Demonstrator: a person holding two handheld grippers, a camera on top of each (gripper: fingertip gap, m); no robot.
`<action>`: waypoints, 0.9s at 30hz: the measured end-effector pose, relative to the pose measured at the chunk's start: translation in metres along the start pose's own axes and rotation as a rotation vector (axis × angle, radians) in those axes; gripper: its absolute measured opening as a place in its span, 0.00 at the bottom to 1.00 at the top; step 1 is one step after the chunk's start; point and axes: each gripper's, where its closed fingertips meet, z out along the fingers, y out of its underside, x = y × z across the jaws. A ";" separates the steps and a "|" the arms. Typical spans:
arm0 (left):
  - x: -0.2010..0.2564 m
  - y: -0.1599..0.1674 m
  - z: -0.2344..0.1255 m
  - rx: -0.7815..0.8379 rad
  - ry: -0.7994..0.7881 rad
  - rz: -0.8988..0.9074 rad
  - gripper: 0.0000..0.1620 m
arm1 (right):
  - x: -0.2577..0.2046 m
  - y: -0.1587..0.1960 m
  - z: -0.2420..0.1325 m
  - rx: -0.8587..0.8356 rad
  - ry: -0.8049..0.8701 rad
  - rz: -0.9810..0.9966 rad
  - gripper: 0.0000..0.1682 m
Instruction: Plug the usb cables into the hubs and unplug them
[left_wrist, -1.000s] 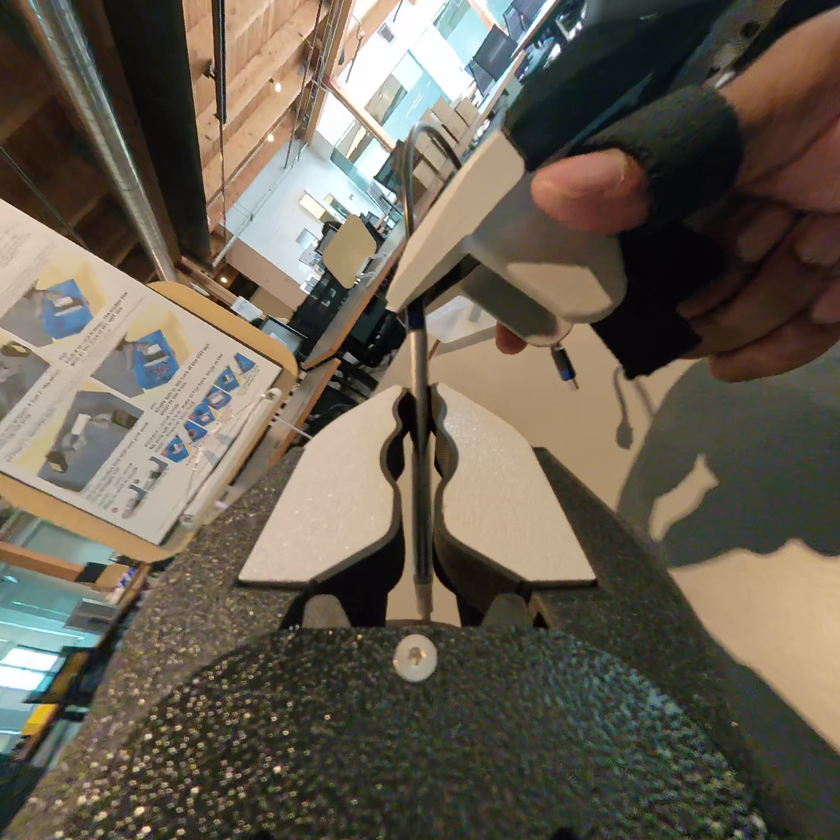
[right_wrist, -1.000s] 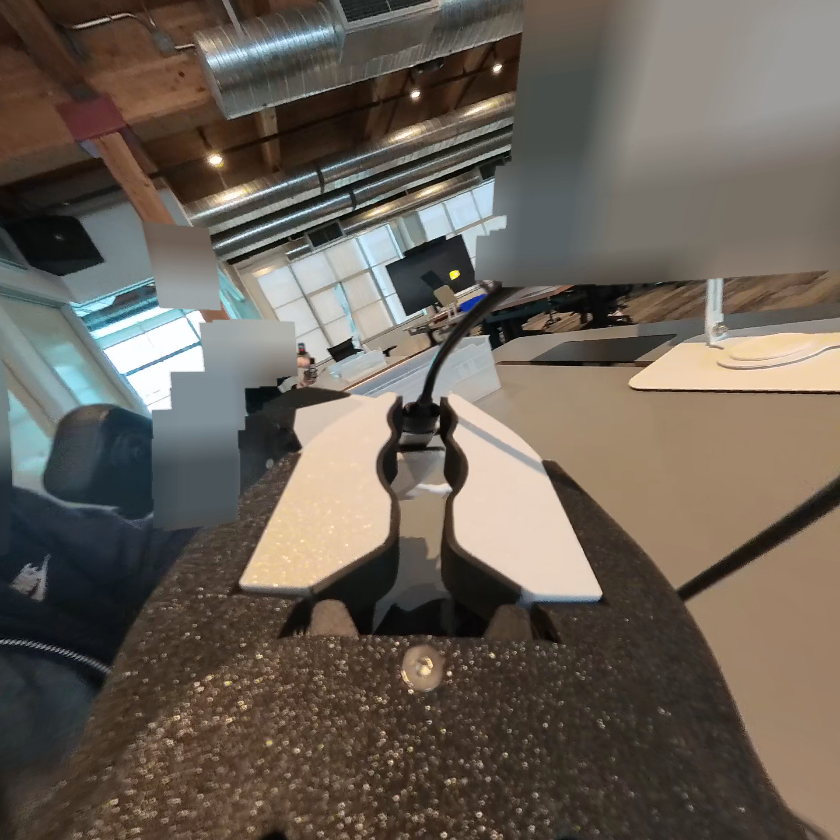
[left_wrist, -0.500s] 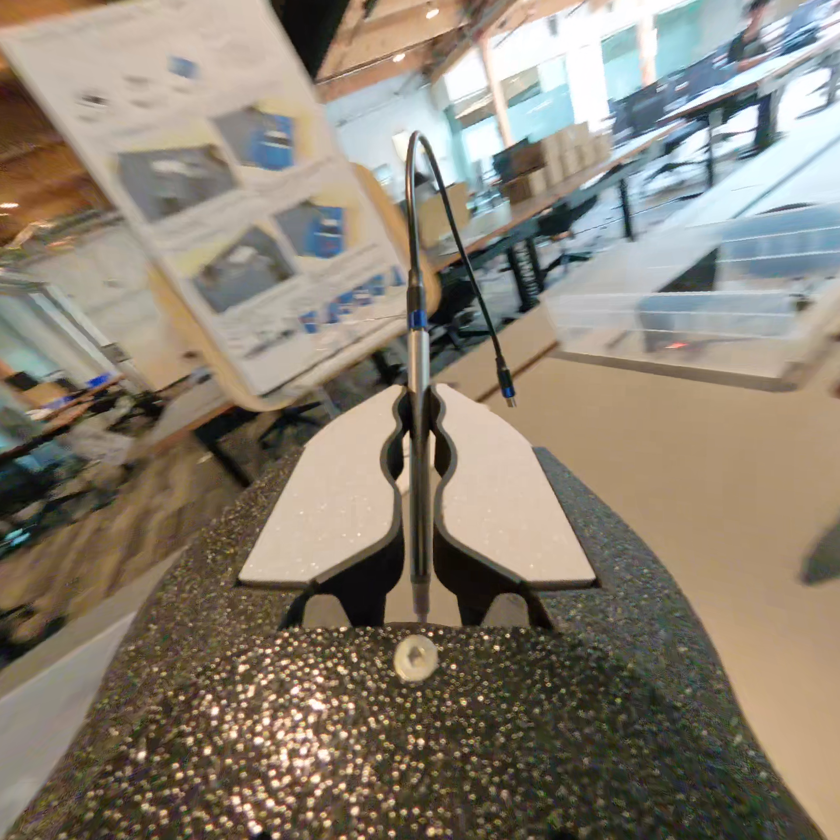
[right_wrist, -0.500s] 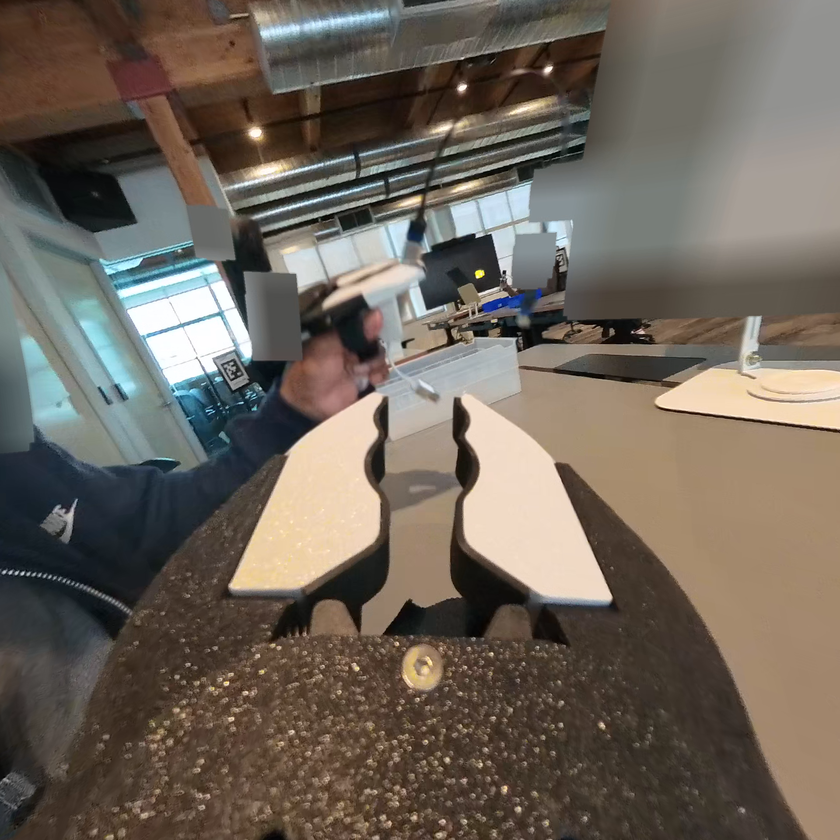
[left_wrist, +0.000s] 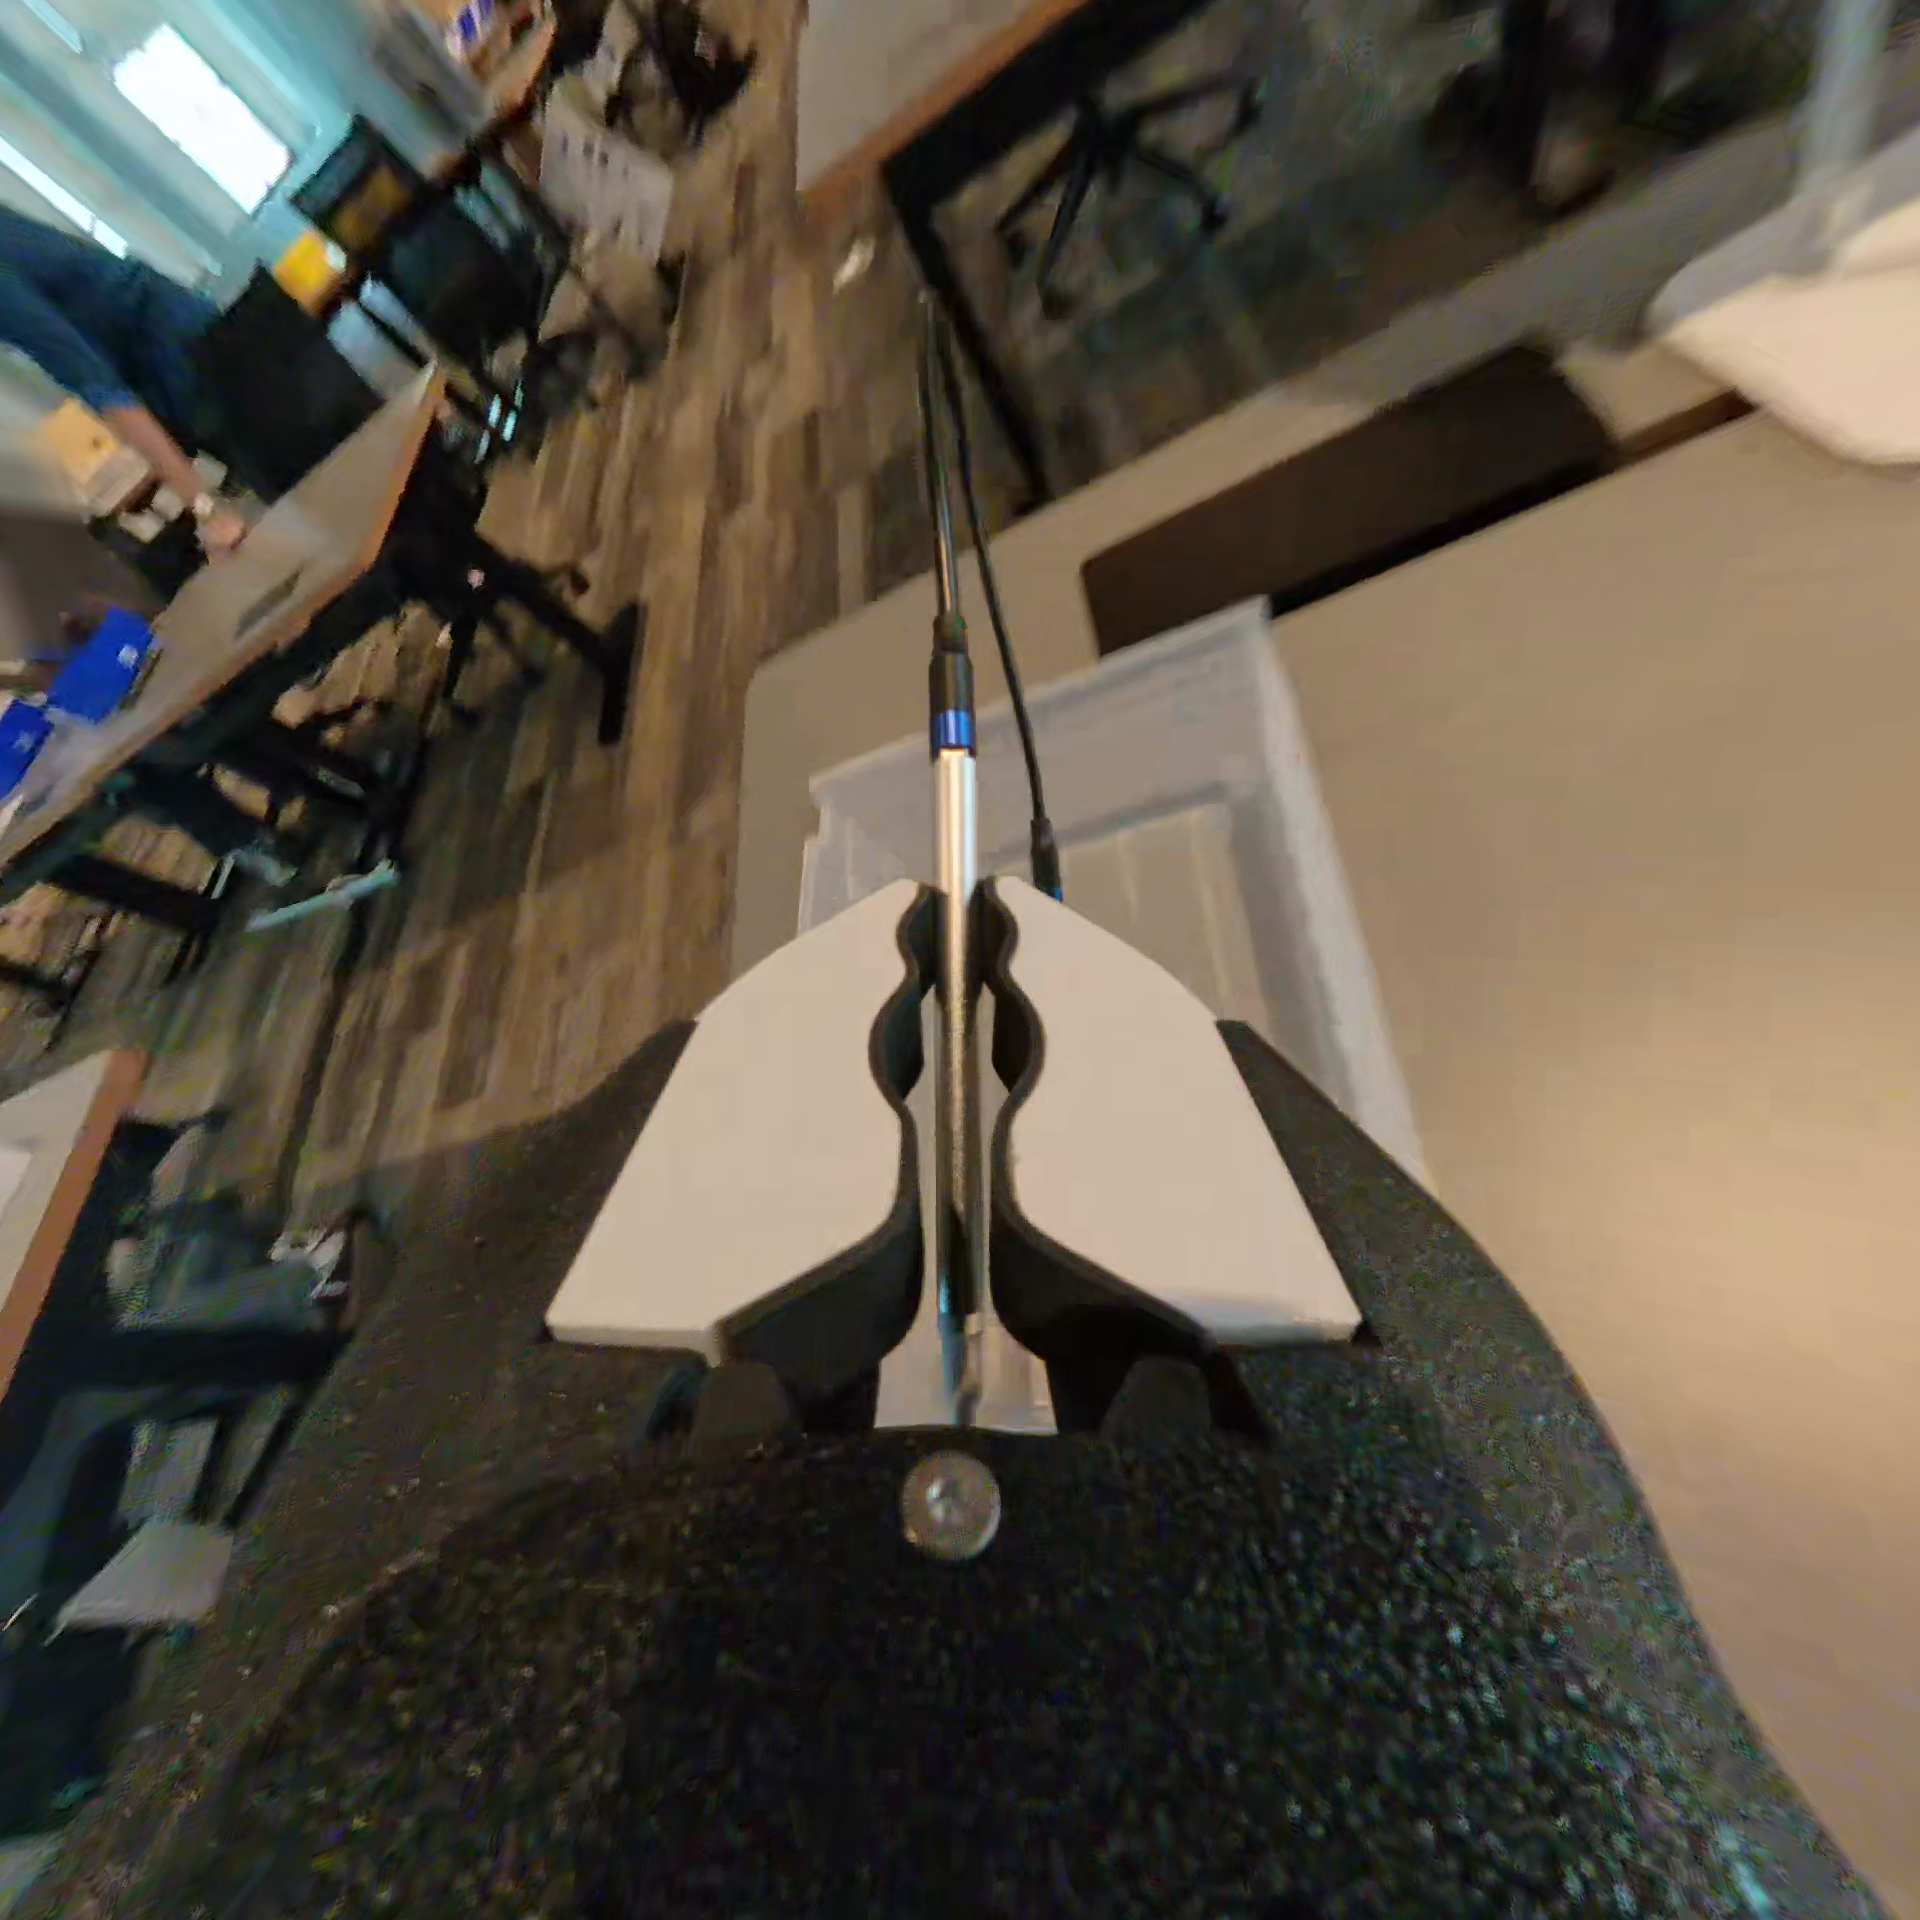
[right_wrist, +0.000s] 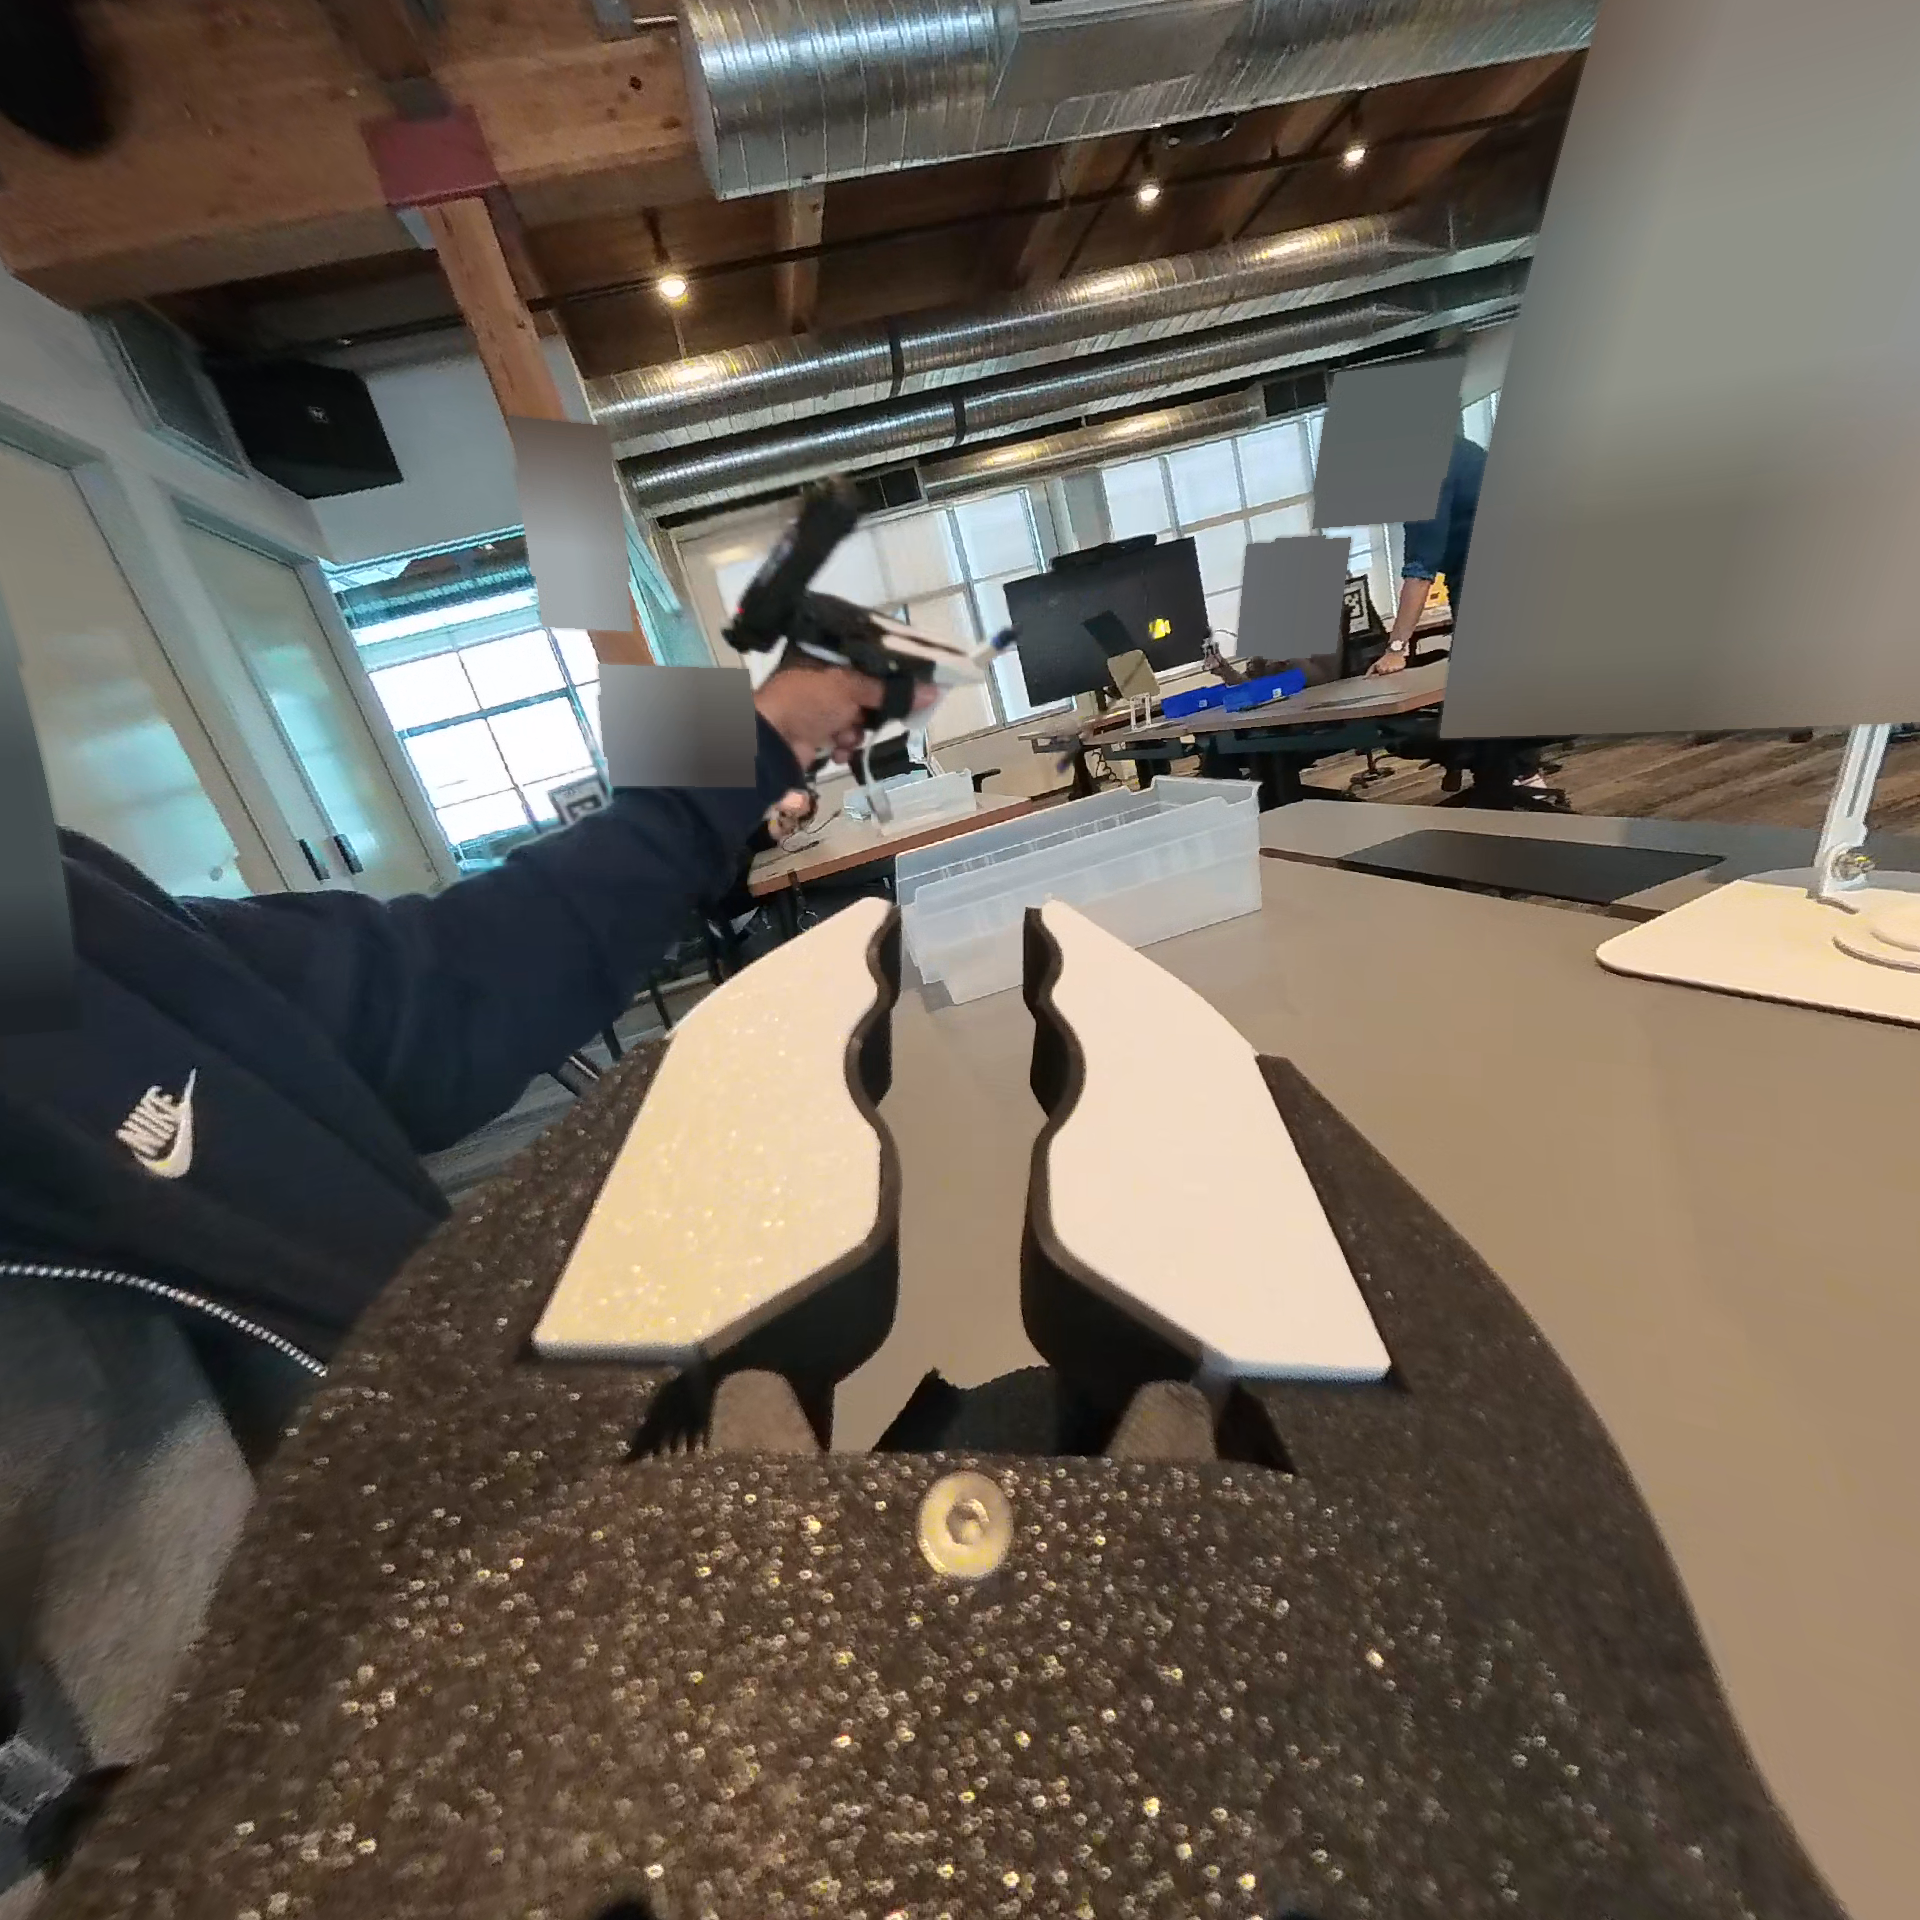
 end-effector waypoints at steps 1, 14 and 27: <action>-0.004 0.015 0.014 -0.042 -0.025 0.007 0.05 | 0.000 0.001 0.000 -0.001 0.001 -0.001 0.13; 0.034 0.141 0.118 -0.355 0.000 0.140 0.04 | 0.018 0.015 -0.002 -0.062 0.079 0.050 0.13; 0.038 0.099 0.091 -0.231 0.009 0.000 0.30 | 0.033 0.029 -0.004 -0.172 0.168 0.052 0.14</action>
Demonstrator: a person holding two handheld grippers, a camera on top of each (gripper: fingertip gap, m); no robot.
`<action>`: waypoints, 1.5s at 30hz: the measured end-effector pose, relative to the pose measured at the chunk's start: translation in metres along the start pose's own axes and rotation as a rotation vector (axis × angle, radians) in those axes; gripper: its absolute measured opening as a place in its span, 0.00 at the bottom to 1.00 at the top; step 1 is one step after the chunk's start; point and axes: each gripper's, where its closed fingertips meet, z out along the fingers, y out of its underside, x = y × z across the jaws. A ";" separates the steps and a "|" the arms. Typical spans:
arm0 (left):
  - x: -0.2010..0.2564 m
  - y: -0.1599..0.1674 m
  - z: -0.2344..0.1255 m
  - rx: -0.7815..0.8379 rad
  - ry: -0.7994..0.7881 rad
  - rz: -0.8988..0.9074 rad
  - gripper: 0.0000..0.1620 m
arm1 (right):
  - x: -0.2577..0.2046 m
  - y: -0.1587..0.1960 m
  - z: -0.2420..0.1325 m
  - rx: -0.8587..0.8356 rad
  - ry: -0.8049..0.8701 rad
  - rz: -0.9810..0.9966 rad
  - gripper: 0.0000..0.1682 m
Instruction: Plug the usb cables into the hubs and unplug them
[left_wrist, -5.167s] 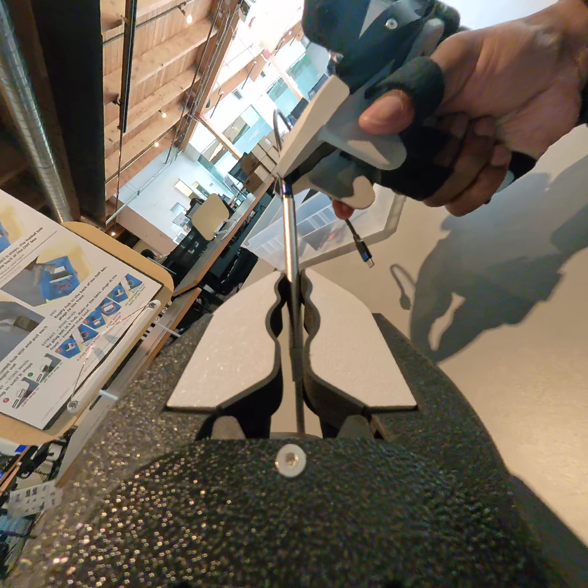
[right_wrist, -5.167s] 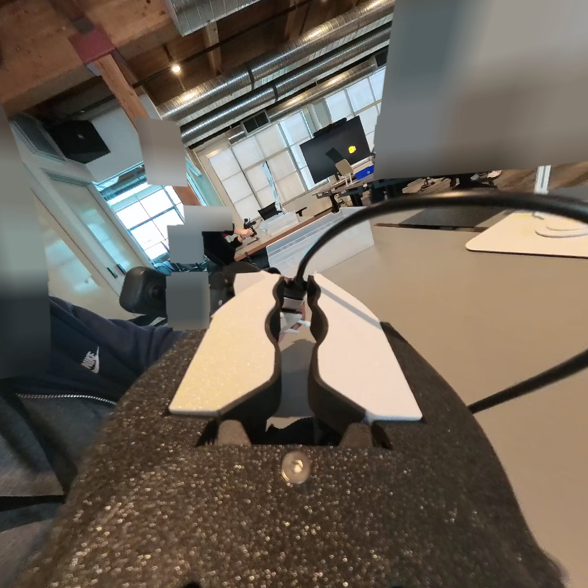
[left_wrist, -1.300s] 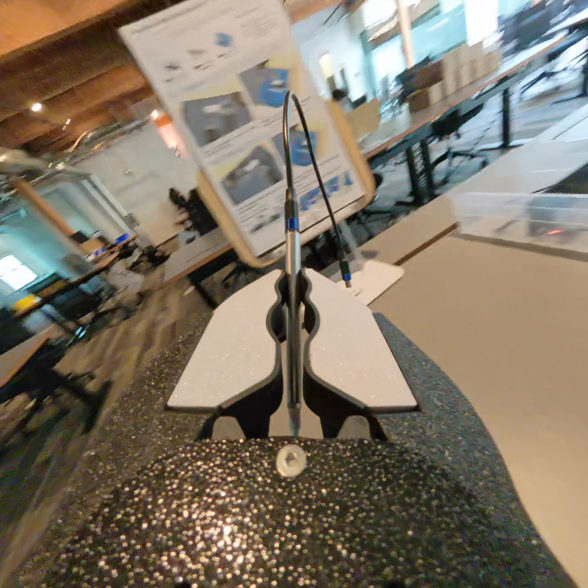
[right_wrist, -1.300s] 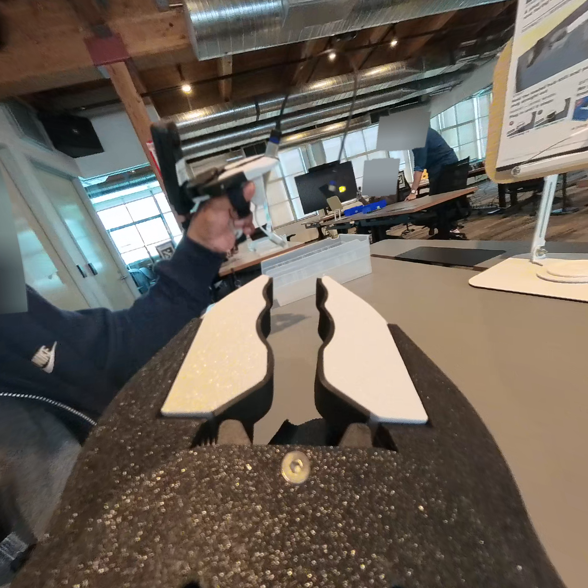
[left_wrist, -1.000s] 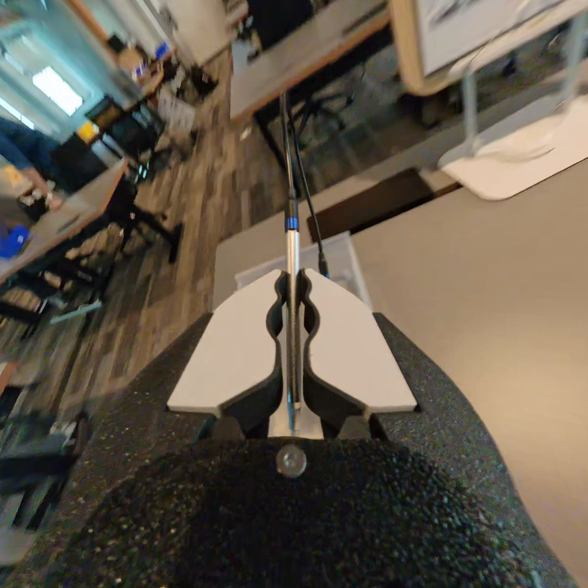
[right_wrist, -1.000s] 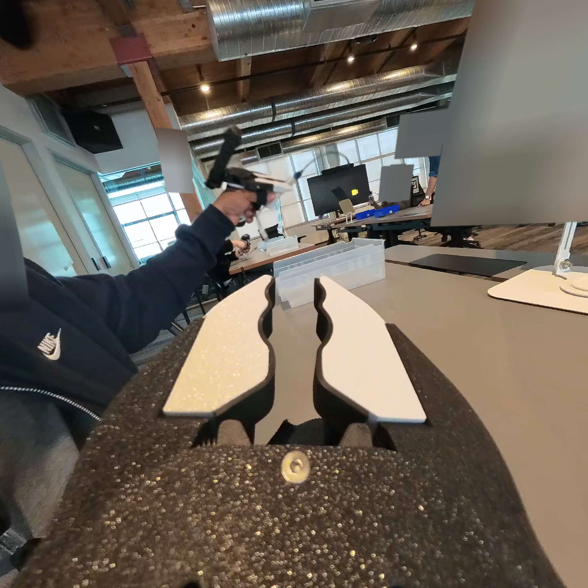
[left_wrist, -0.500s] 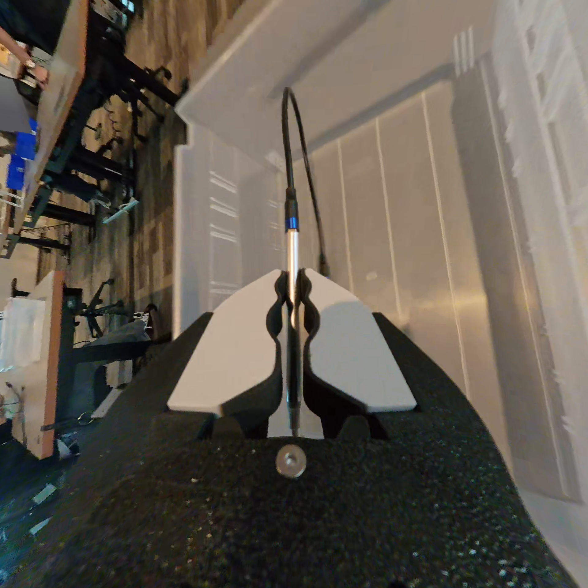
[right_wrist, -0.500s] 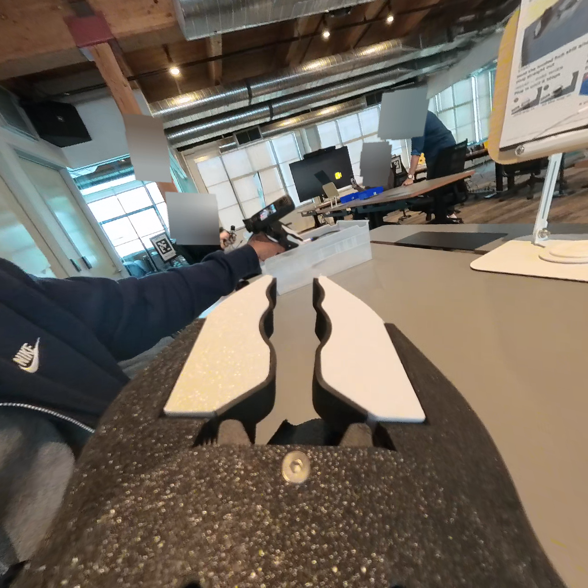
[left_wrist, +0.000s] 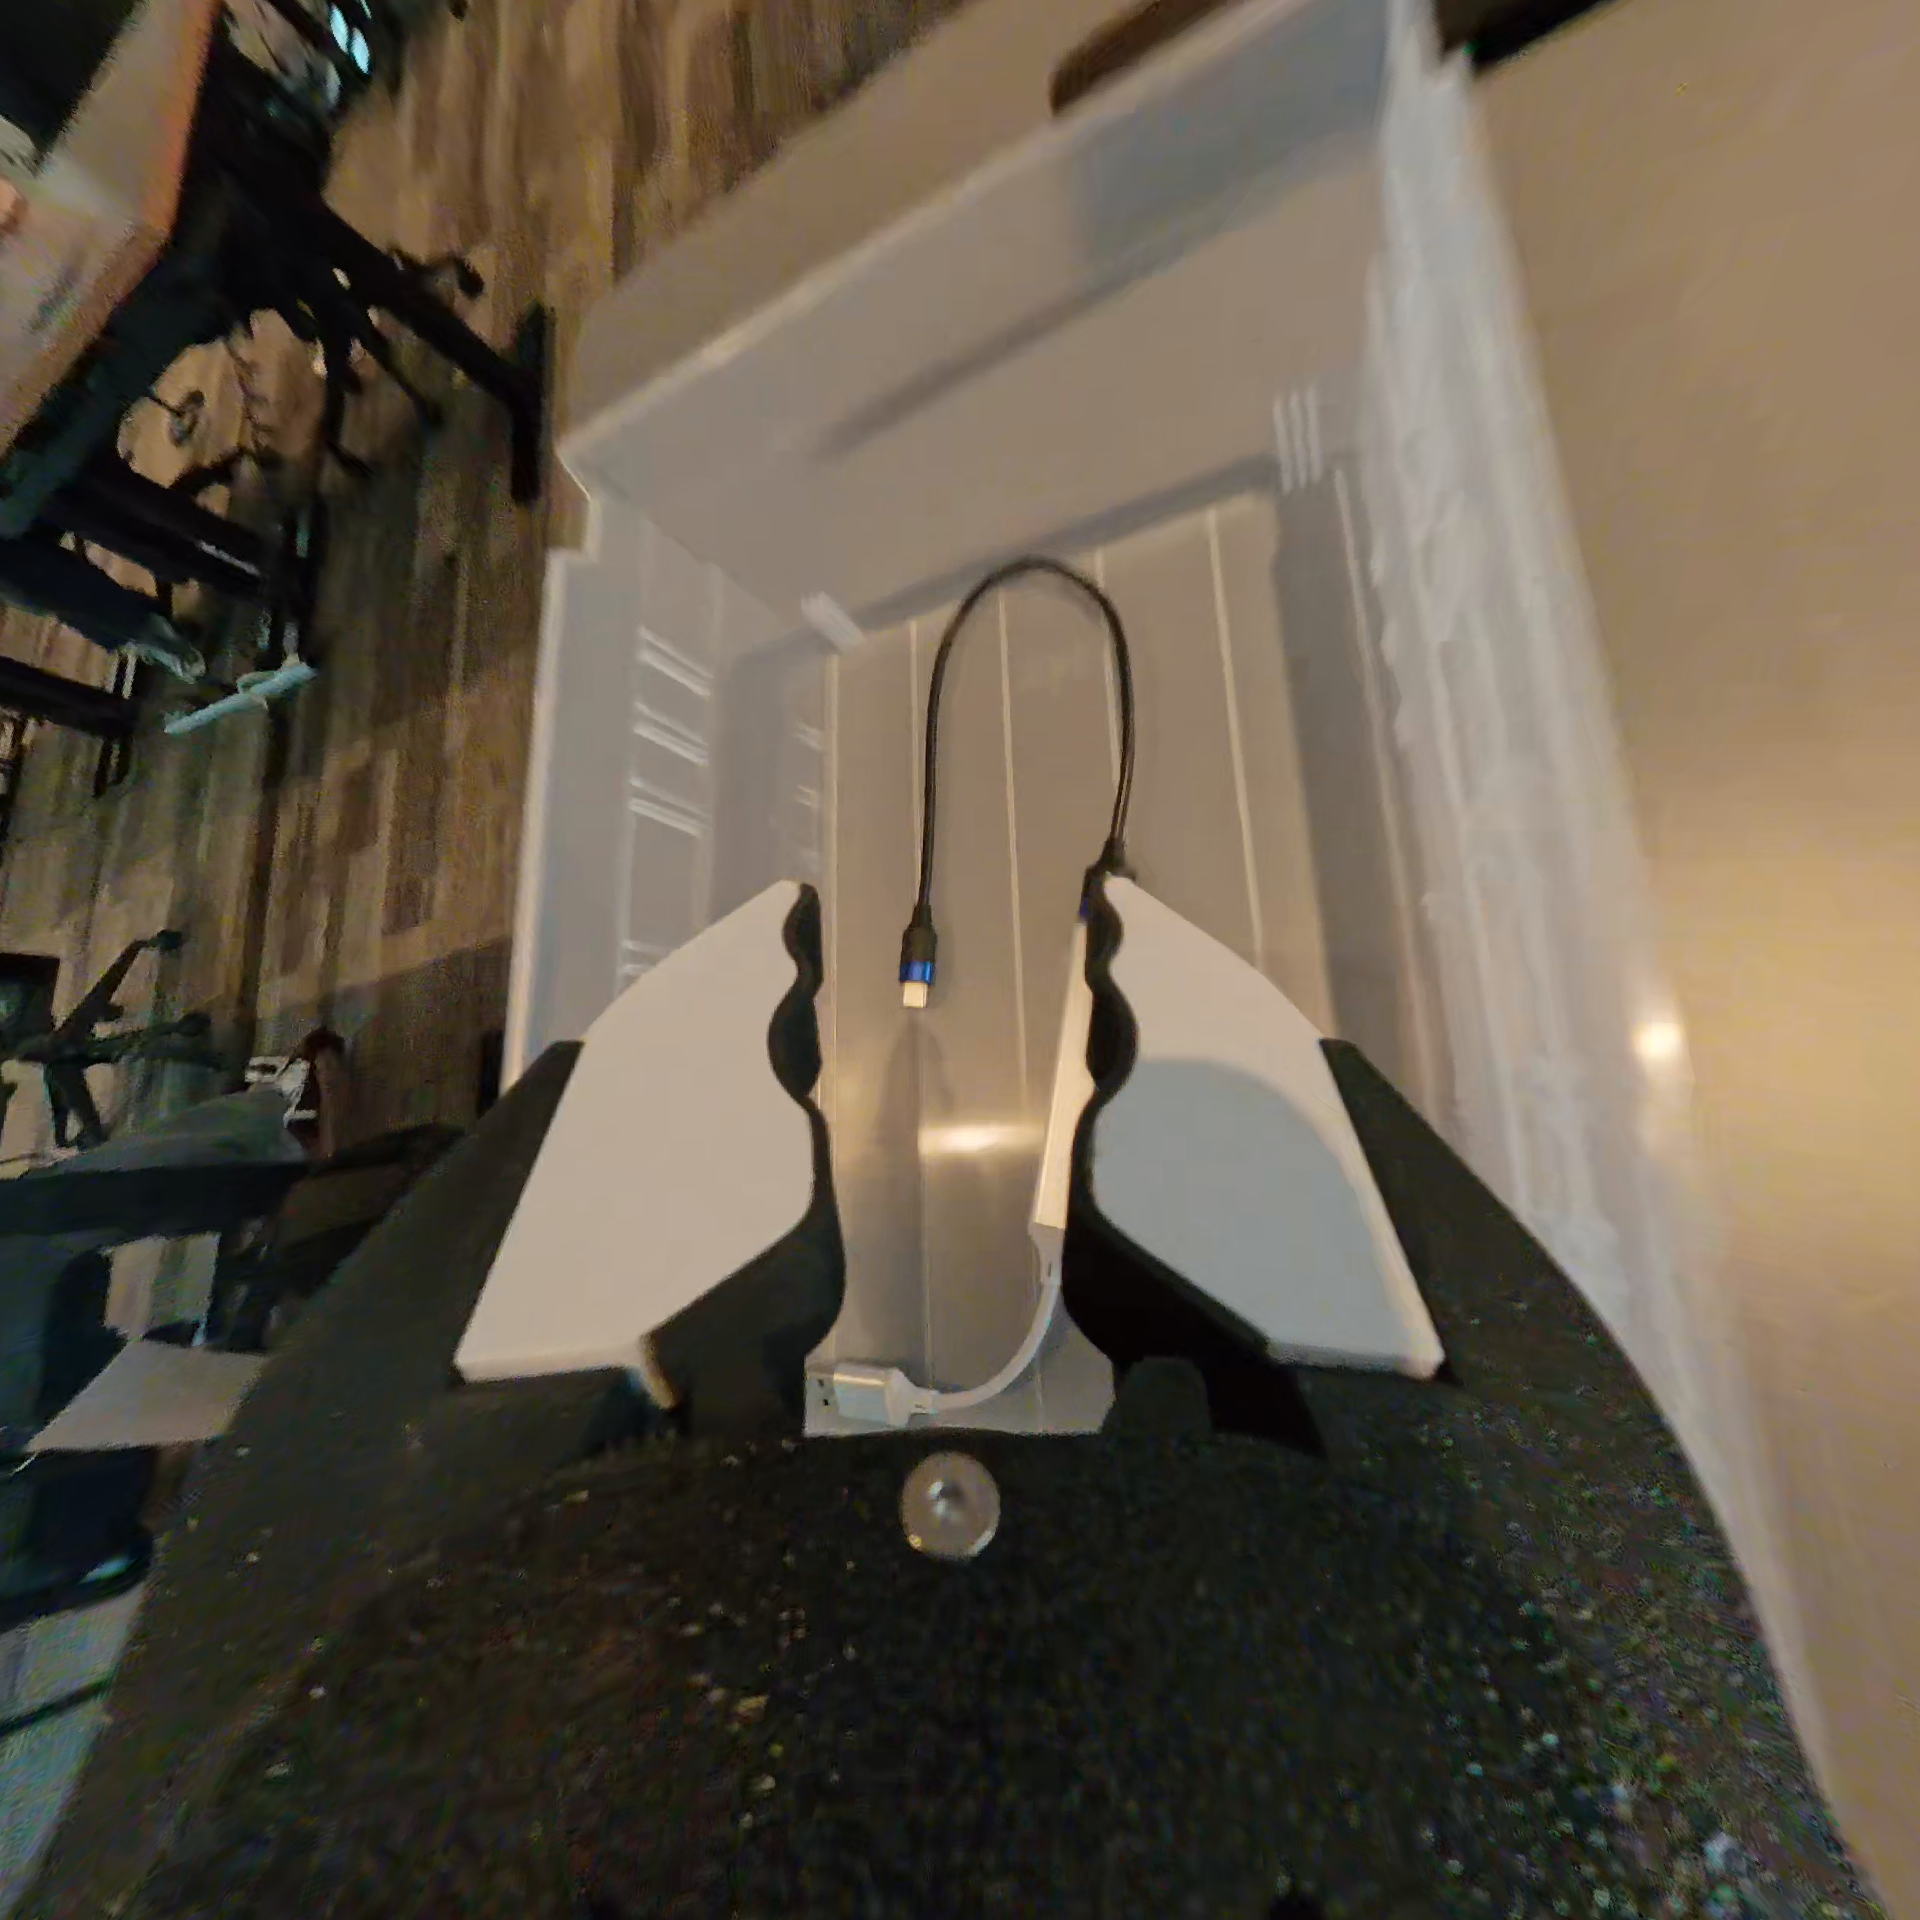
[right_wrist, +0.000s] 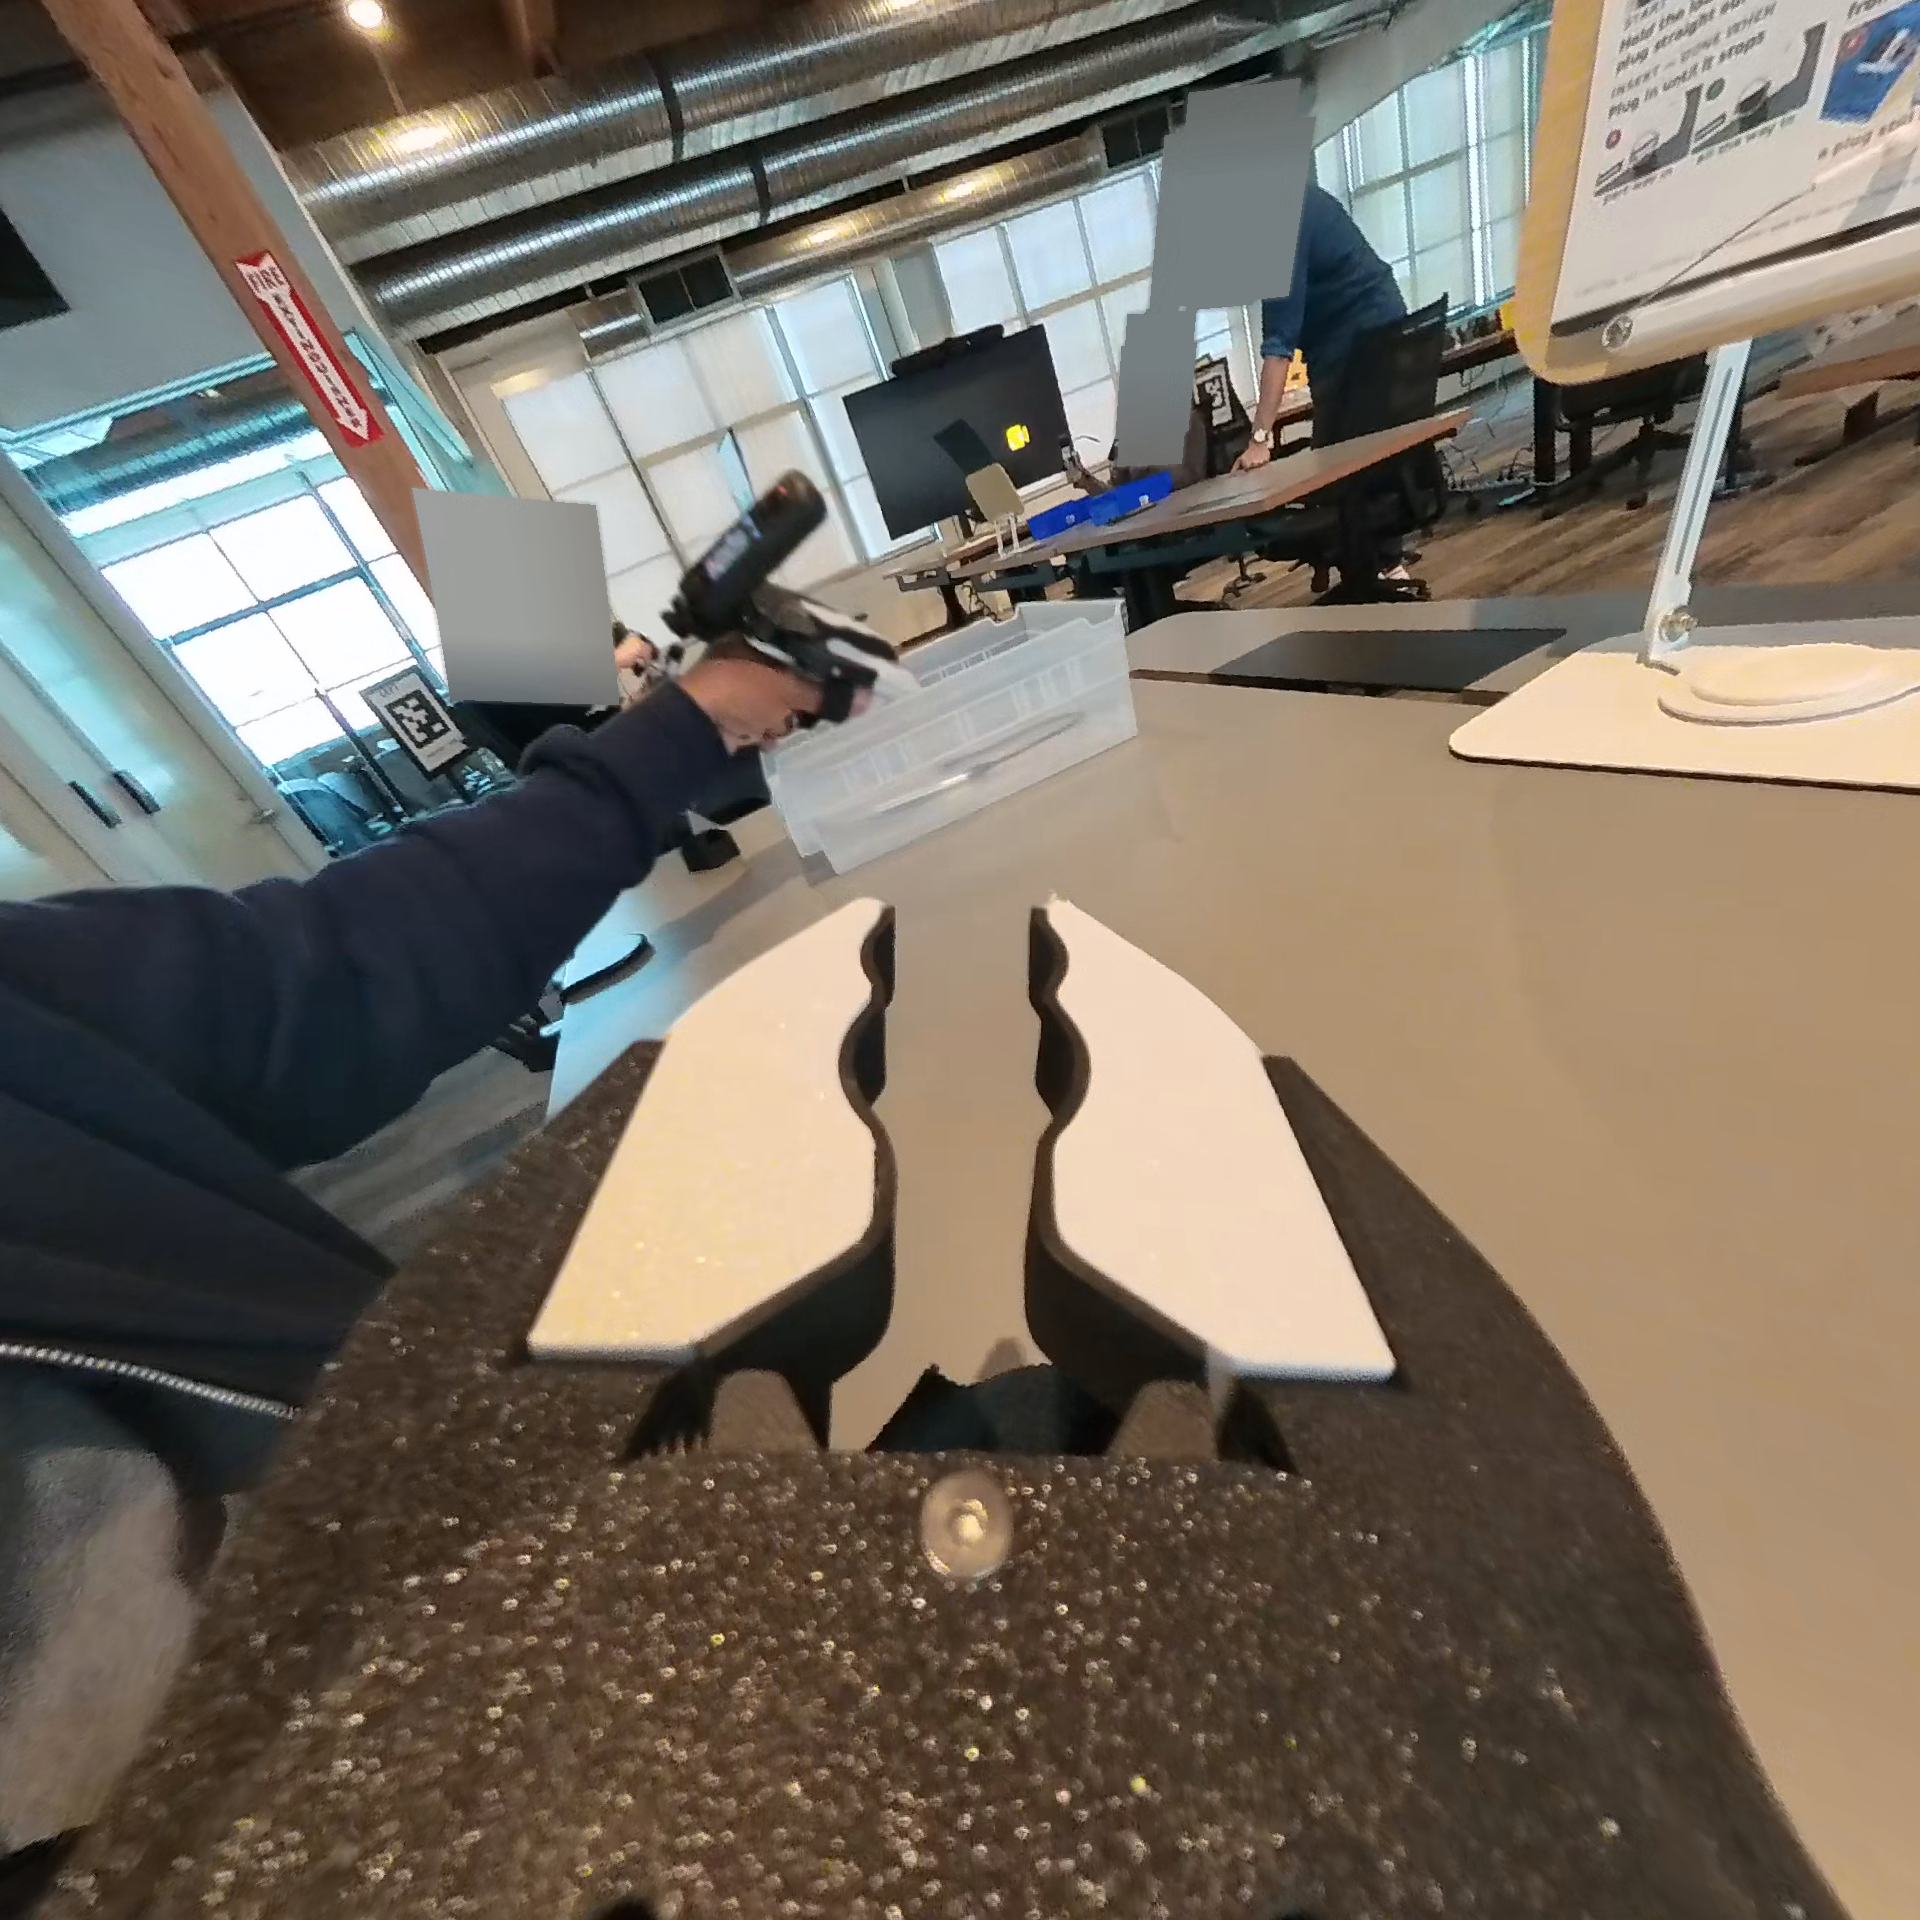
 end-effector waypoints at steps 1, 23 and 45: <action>0.001 -0.010 -0.011 0.047 0.002 -0.010 0.30 | 0.000 -0.001 -0.001 -0.009 0.003 -0.006 0.15; 0.357 -0.152 -0.158 0.921 0.696 0.209 0.23 | 0.221 -0.097 -0.188 -0.371 0.721 -0.240 0.11; 0.362 -0.130 -0.142 0.861 0.781 0.120 0.18 | 0.295 -0.078 -0.198 -0.497 0.910 -0.016 0.15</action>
